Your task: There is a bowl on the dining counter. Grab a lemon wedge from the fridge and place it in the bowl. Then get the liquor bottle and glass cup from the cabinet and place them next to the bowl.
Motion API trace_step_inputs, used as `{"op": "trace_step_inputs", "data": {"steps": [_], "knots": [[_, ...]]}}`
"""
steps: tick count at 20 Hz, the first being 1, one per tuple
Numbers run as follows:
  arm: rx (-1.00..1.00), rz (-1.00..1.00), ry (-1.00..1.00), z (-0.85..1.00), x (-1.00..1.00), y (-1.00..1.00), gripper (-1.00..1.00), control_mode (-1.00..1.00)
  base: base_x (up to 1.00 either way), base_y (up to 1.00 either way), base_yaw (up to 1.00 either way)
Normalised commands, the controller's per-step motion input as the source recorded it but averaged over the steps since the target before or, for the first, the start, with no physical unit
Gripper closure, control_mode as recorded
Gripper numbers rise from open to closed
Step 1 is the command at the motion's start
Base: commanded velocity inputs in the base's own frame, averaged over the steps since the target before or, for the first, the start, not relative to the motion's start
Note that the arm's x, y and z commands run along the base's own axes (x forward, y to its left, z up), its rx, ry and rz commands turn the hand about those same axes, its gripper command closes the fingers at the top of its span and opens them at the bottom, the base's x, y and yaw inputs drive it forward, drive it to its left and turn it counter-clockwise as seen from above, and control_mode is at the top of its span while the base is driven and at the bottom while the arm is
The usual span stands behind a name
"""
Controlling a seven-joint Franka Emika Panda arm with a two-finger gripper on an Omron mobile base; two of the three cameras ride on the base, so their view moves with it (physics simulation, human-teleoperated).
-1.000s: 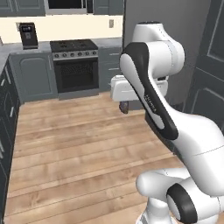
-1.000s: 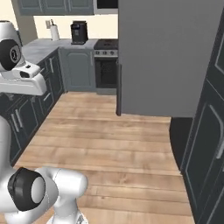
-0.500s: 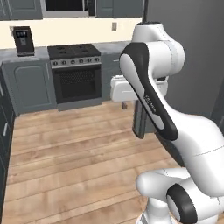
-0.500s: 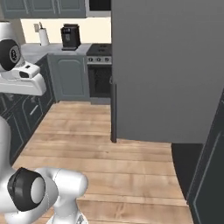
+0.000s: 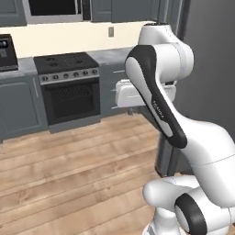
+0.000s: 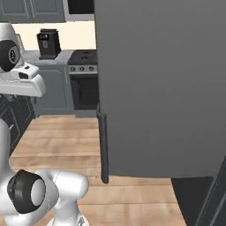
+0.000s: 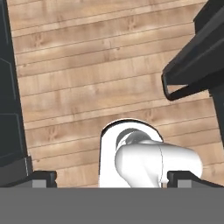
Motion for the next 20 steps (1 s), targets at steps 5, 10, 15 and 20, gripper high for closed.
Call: {"op": "trace_step_inputs", "data": {"steps": [5, 10, 15, 20], "knots": [[0.0, 0.0, 0.0, 0.0, 0.0, 0.0, -1.0, 1.0, 0.83, 0.46, -0.26], [0.0, 0.0, 0.0, 0.0, 0.0, 0.0, -1.0, 1.0, 0.45, 0.63, -0.2], [0.0, 0.0, 0.0, 0.0, 0.0, 0.0, -1.0, 1.0, 0.51, 0.7, -0.18], [0.0, 0.0, 0.0, 0.0, 0.0, 0.0, -1.0, 1.0, 0.63, 0.59, -0.23]]}}
